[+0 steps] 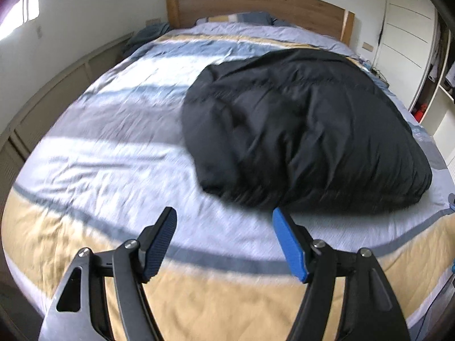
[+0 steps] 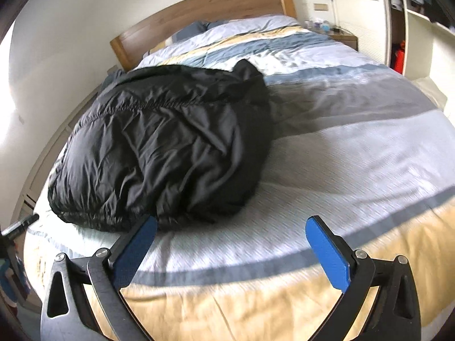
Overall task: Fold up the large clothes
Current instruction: 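Withdraw both tools from the folded black jacket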
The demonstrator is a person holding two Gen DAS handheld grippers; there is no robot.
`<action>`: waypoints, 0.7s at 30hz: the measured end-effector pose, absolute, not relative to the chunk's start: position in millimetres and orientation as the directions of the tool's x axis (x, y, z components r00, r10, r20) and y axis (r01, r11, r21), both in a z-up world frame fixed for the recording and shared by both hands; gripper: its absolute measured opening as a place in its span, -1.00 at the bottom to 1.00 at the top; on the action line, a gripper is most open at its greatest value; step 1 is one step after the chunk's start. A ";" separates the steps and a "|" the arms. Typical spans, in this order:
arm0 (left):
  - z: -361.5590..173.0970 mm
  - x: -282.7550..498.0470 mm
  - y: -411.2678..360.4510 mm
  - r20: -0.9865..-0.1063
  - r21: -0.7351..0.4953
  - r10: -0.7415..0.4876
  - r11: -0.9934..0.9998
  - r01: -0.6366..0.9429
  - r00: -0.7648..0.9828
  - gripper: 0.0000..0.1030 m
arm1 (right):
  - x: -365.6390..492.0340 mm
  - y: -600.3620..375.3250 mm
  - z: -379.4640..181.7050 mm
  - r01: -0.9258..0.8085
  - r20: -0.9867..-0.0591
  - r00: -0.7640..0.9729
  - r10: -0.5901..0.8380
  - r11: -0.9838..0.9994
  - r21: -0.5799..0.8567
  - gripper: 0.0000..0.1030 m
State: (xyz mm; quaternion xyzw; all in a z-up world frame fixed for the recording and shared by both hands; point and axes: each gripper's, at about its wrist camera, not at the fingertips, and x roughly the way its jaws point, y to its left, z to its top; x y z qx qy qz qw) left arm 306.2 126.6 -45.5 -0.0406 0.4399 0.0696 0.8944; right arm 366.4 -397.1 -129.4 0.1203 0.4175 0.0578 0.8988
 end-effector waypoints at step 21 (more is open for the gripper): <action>-94.7 269.6 246.0 -0.822 -0.424 -0.198 0.838 -0.343 0.534 0.41 | 357.9 -446.4 -142.2 0.079 -0.720 0.648 0.250 0.918 0.389 0.99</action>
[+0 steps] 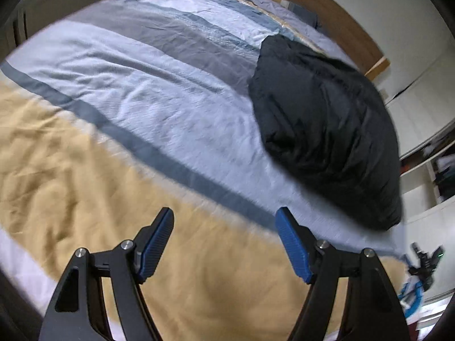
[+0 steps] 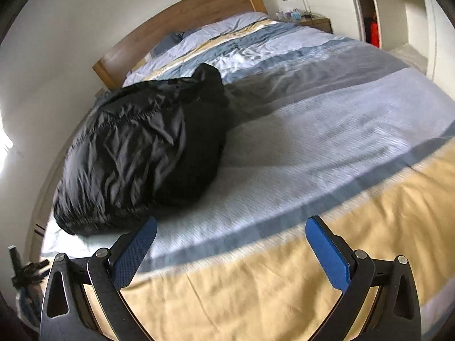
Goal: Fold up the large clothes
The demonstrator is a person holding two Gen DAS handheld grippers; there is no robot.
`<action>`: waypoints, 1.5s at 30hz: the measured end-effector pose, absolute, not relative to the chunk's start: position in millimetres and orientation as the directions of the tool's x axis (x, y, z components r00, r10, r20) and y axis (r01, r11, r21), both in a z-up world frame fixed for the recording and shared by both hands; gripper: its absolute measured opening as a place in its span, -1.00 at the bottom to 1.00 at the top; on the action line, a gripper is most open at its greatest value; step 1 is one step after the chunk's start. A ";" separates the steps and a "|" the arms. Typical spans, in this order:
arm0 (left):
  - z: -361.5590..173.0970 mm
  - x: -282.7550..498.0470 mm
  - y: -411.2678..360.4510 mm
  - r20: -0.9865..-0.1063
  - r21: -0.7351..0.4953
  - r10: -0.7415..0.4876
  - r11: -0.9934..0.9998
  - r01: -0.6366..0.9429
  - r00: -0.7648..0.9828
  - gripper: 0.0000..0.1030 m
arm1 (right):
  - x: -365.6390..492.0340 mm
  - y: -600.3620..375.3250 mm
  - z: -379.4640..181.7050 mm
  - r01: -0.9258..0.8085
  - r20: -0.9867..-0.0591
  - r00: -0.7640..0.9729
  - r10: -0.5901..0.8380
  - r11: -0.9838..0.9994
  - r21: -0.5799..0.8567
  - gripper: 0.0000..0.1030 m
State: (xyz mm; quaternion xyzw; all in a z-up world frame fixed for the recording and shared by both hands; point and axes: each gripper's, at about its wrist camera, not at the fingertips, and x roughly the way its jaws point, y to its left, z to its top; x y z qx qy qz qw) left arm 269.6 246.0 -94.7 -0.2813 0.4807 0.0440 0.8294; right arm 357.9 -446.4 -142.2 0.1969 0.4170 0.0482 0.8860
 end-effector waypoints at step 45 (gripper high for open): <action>-144.9 555.2 200.4 -0.614 -0.740 -0.580 0.659 -0.135 0.535 -0.31 | 581.6 -358.1 -216.4 -0.018 -0.575 0.375 0.727 0.626 0.780 0.59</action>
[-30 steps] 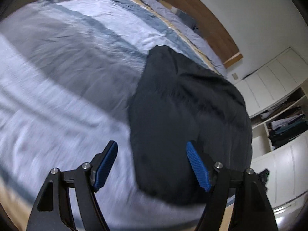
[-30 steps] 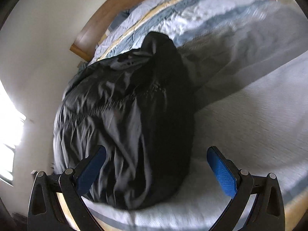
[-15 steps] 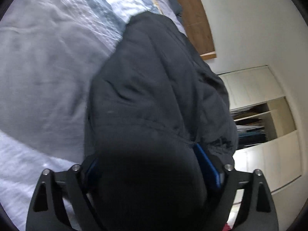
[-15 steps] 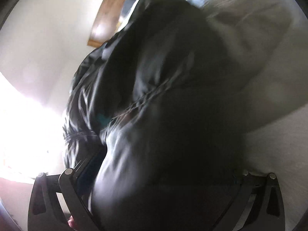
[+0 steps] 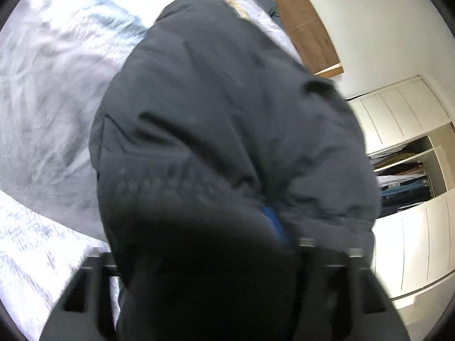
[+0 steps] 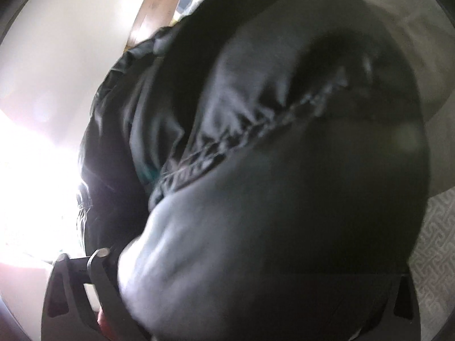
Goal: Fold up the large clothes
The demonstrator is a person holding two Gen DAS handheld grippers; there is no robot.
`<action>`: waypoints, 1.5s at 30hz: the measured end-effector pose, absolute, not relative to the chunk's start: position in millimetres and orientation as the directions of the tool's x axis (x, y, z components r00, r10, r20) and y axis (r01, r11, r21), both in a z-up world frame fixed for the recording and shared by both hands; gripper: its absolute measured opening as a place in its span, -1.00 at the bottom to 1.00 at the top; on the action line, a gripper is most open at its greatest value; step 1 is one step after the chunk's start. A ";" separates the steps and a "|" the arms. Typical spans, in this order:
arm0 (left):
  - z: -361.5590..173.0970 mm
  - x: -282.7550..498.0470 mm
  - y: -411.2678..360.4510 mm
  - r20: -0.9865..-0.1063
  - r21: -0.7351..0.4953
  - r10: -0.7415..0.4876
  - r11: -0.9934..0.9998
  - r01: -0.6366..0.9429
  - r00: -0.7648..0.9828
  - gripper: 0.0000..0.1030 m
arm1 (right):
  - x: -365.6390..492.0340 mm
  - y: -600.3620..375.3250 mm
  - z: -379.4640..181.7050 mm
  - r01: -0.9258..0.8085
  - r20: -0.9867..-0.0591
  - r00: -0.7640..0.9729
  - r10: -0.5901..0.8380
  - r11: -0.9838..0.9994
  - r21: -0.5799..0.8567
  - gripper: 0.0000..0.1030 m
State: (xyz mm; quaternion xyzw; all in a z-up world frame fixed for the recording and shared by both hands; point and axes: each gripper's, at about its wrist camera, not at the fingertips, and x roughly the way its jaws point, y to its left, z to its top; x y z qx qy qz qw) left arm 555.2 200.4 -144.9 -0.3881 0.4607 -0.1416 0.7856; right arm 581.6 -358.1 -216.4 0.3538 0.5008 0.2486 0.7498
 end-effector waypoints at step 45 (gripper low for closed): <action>-7.4 291.6 309.6 -0.737 -0.527 -0.240 0.789 -0.316 0.632 0.14 | 358.3 -427.3 -64.4 0.036 -0.790 0.545 0.281 0.933 0.357 0.58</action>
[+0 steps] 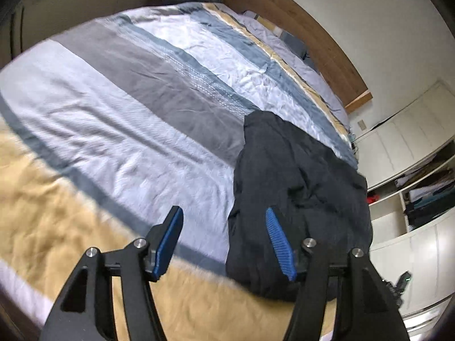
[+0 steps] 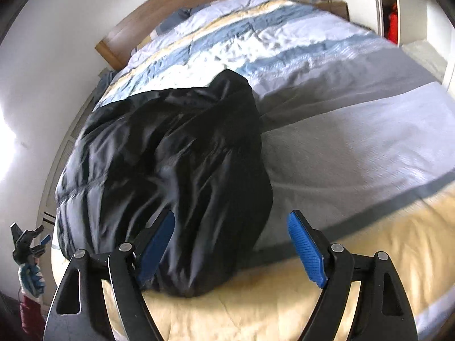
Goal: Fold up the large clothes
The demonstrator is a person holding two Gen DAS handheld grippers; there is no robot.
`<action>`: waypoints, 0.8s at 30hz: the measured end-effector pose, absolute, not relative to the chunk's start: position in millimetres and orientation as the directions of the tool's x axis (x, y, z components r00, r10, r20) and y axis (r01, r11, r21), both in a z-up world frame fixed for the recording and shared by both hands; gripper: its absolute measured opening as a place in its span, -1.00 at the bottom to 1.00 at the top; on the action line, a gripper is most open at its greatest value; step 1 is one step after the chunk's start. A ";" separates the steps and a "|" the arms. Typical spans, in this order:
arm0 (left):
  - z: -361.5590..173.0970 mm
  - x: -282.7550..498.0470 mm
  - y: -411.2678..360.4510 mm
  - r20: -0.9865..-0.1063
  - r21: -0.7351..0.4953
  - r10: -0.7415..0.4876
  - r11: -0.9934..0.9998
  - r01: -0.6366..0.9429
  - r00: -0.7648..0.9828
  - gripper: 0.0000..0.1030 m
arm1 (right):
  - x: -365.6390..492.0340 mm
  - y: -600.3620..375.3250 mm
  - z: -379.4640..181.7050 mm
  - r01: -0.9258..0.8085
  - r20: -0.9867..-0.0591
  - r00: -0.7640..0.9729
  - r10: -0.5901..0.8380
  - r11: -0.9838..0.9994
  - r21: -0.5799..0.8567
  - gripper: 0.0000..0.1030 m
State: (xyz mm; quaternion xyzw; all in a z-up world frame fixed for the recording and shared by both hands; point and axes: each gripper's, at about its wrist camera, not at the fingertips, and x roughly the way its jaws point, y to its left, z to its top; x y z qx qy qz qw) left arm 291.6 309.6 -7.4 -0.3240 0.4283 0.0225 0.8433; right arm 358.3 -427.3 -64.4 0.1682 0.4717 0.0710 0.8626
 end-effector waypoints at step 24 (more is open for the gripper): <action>49.1 83.8 62.7 -0.660 -0.094 0.007 0.991 -0.092 0.751 0.36 | 120.5 -266.3 11.4 -0.086 -0.569 0.816 0.104 0.995 0.058 0.99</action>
